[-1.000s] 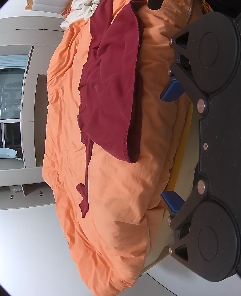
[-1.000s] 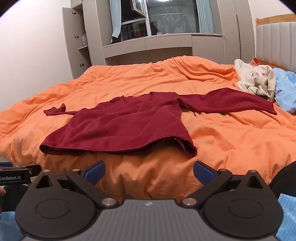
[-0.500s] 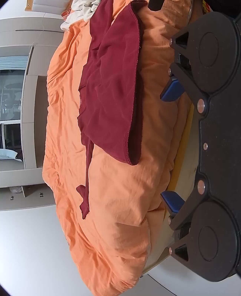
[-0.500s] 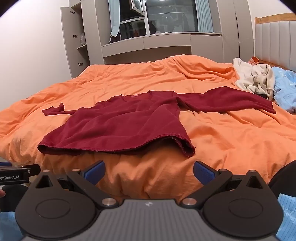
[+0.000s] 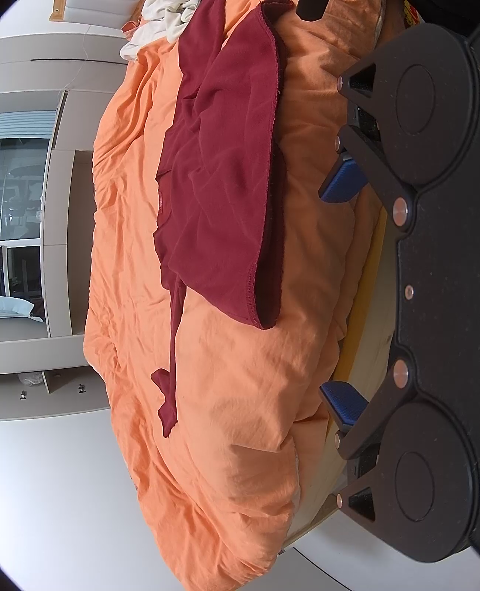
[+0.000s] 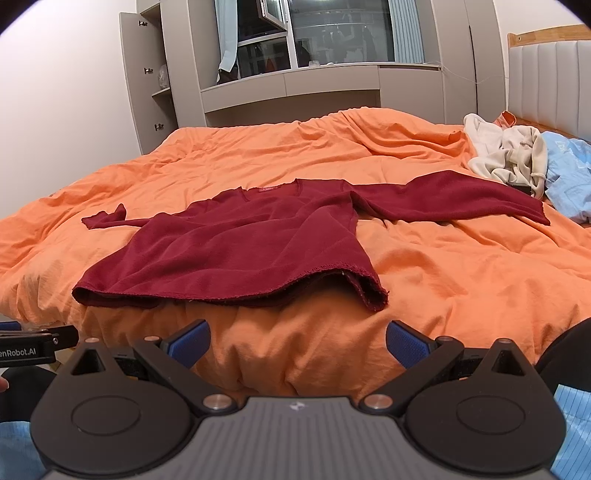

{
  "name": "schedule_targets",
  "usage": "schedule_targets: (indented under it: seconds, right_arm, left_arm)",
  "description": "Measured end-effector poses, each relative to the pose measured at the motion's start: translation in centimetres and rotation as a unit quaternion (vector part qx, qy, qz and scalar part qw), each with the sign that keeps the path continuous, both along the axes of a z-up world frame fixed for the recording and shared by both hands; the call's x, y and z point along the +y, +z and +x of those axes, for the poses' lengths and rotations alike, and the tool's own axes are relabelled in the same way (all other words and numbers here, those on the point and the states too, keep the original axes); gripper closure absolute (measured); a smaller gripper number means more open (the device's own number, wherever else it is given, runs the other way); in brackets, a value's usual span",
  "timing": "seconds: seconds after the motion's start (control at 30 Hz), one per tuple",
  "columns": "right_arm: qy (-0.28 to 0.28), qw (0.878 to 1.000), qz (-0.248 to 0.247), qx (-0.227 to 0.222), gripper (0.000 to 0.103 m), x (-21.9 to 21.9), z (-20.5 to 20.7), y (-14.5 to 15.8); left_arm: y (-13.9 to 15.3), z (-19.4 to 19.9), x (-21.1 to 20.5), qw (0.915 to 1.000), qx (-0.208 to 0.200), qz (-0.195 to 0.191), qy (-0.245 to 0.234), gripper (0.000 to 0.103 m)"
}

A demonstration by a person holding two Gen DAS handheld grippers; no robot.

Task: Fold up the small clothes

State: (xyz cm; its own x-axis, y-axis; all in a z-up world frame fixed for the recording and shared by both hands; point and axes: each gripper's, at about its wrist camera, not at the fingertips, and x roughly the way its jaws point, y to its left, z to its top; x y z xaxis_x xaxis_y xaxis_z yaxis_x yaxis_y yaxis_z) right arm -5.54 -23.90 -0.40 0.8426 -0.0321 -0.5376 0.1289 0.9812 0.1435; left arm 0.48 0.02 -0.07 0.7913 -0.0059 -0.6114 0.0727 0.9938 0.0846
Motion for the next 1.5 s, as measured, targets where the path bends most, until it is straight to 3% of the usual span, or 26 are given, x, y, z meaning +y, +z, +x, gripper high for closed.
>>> schedule_targets:
  seconds: [1.5]
  right_arm:
    - [-0.001,1.0,0.004,0.008,0.0,-0.18,0.43,-0.24]
  left_arm:
    - [-0.24,0.21,-0.26,1.0,0.003,0.001,-0.001,0.0]
